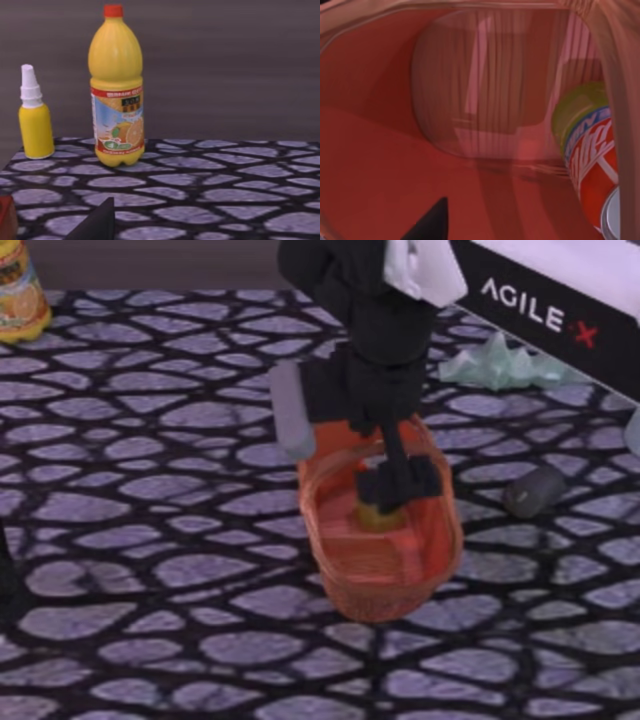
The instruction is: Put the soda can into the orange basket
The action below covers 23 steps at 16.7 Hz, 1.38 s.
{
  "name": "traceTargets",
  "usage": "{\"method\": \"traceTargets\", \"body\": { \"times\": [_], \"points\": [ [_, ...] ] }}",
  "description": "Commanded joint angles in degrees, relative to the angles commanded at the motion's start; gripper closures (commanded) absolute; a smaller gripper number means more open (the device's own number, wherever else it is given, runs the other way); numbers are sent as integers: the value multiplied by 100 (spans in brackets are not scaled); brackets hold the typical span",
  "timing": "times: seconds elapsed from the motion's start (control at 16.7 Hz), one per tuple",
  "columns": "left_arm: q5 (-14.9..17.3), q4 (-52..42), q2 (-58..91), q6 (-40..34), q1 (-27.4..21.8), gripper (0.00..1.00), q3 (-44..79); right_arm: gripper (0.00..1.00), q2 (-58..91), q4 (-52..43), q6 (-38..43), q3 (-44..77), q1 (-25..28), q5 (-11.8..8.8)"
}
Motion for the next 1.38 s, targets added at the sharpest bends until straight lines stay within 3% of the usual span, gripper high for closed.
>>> {"method": "traceTargets", "body": {
  "times": [0.6,1.38],
  "points": [
    [0,0,0,0,0,0,0,98,0,0,0,0,0,0],
    [0,0,0,0,0,0,0,100,0,0,0,0,0,0]
  ]
}}
